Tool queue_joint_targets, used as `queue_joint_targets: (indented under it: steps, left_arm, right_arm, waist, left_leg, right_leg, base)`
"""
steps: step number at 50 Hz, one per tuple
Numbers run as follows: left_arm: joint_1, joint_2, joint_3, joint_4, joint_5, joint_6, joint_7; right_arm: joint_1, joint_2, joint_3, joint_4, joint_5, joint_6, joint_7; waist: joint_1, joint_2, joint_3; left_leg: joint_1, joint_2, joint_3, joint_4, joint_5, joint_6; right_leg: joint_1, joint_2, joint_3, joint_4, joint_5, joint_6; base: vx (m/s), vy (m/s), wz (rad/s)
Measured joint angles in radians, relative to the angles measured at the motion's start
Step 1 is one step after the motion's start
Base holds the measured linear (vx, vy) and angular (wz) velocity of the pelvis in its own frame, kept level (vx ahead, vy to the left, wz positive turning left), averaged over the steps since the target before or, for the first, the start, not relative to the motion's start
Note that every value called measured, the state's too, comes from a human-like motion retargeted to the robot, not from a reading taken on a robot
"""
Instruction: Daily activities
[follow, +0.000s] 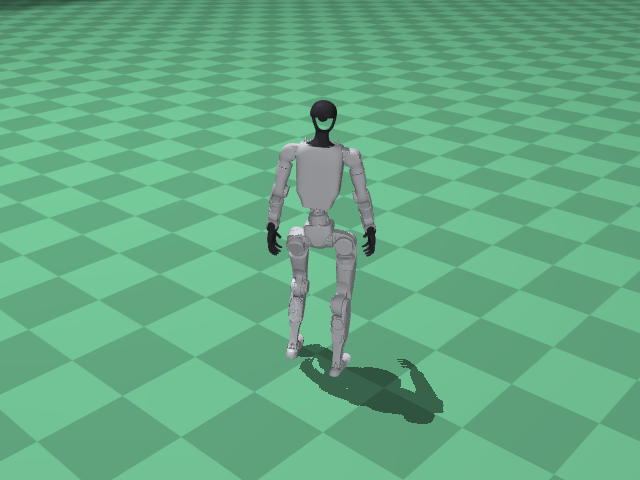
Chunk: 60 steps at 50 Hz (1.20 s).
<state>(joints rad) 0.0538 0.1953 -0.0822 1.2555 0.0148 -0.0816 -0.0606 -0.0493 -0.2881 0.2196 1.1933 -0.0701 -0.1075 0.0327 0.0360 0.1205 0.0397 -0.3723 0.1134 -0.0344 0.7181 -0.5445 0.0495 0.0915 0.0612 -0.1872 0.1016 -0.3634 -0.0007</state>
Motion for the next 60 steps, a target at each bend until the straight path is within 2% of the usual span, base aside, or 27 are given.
queue_joint_targets:
  steps: [8,16,18,20,26,30,35,40,46,50,55,60]
  left_arm:
    - [-0.017,0.01,-0.022,0.006,0.023,-0.005,-0.016]
    - [-0.056,0.043,-0.051,-0.038,0.042,-0.009,-0.004]
    - [-0.068,0.05,-0.057,-0.057,0.04,-0.011,0.004]
    - [-0.088,0.063,-0.062,-0.081,0.03,-0.009,0.009]
    - [-0.098,0.054,-0.107,-0.184,0.002,-0.031,0.038]
    - [-0.109,0.046,-0.147,-0.293,-0.003,-0.049,0.044]
    - [-0.114,0.042,-0.196,-0.465,0.006,-0.072,0.02]
    - [-0.094,0.047,-0.228,-0.646,0.017,-0.082,-0.044]
    - [-0.042,0.082,-0.255,-0.827,0.018,-0.079,-0.135]
    - [0.0,0.122,-0.262,-0.913,0.015,-0.061,-0.181]
    - [0.033,0.17,-0.25,-0.986,0.013,-0.054,-0.225]
    - [0.042,0.205,-0.224,-1.06,0.034,-0.067,-0.22]
  right_arm:
    - [-0.004,-0.023,0.002,-0.044,0.013,-0.004,-0.012]
    - [-0.02,-0.021,0.009,-0.063,0.011,0.003,-0.02]
    - [-0.022,-0.013,0.014,-0.067,0.01,0.005,-0.019]
    - [-0.034,-0.007,0.017,-0.069,0.012,0.01,-0.012]
    - [-0.032,0.002,0.059,-0.101,0.011,0.001,-0.002]
    - [-0.056,-0.009,0.099,-0.142,0.004,-0.009,0.007]
    - [-0.096,-0.04,0.13,-0.203,0.008,-0.018,0.022]
    - [-0.13,-0.075,0.129,-0.241,0.022,-0.016,0.042]
    - [-0.145,-0.106,0.112,-0.26,0.032,-0.002,0.07]
    - [-0.125,-0.11,0.098,-0.286,0.055,0.007,0.101]
    - [-0.065,-0.108,0.074,-0.382,0.091,0.02,0.146]
    - [0.01,-0.086,0.054,-0.525,0.1,0.025,0.182]
  waist:
    - [-0.028,0.007,-0.013]
    - [-0.086,-0.049,-0.025]
    - [-0.097,-0.068,-0.033]
    - [-0.106,-0.095,-0.061]
    - [-0.101,-0.108,-0.048]
    - [-0.09,-0.086,-0.03]
    - [-0.086,-0.049,-0.014]
    - [-0.073,-0.001,-0.007]
    - [-0.058,0.06,-0.005]
    - [-0.06,0.09,0.006]
    - [-0.093,0.041,0.021]
    - [-0.145,-0.08,0.04]
  left_leg:
    - [0.009,-0.003,0.031,-0.041,0.001,0.004]
    - [-0.003,-0.074,0.053,-0.09,0.032,0.01]
    - [-0.011,-0.094,0.05,-0.104,0.046,0.009]
    - [0.013,-0.121,0.047,-0.235,0.114,0.007]
    - [-0.038,-0.109,0.024,-0.17,0.117,-0.019]
    - [-0.086,-0.069,0.013,-0.14,0.139,-0.057]
    - [-0.148,-0.002,0.093,-0.069,-0.002,-0.014]
    - [-0.159,0.081,0.165,0.13,-0.112,0.012]
    - [-0.072,0.163,0.144,0.386,-0.193,0.013]
    - [0.039,0.174,0.085,0.398,-0.204,-0.016]
    - [0.154,0.069,0.077,0.187,-0.259,-0.008]
    - [0.177,-0.096,0.117,-0.037,-0.295,0.073]
  right_leg:
    - [-0.114,-0.028,0.029,0.207,-0.069,0.005]
    - [-0.306,-0.145,0.099,0.569,-0.228,-0.004]
    - [-0.336,-0.165,0.123,0.602,-0.249,-0.003]
    - [-0.36,-0.182,0.141,0.569,-0.246,-0.004]
    - [-0.371,-0.17,0.126,0.561,-0.294,-0.023]
    - [-0.381,-0.133,0.094,0.518,-0.269,-0.034]
    - [-0.415,-0.107,0.04,0.463,-0.215,-0.028]
    - [-0.444,-0.071,0.001,0.425,-0.166,-0.018]
    - [-0.483,-0.006,-0.01,0.415,-0.109,-0.032]
    - [-0.489,0.045,0.0,0.368,-0.043,-0.033]
    - [-0.555,-0.011,0.032,0.401,-0.008,0.006]
    - [-0.678,-0.161,0.084,0.489,0.005,0.067]
  base:
    - [0.0,0.07,-0.02]
    - [-0.02,-0.03,0.08]
    - [-0.05,-0.12,0.24]
    - [-0.04,-0.16,0.24]
    - [-0.12,-0.18,0.08]
    - [-0.19,-0.18,0.07]
    - [-0.24,-0.12,0.16]
    - [-0.26,-0.03,-0.03]
    - [-0.26,0.06,-0.22]
    - [-0.25,0.14,-0.34]
    - [-0.29,0.19,-0.11]
    - [-0.35,0.21,0.17]
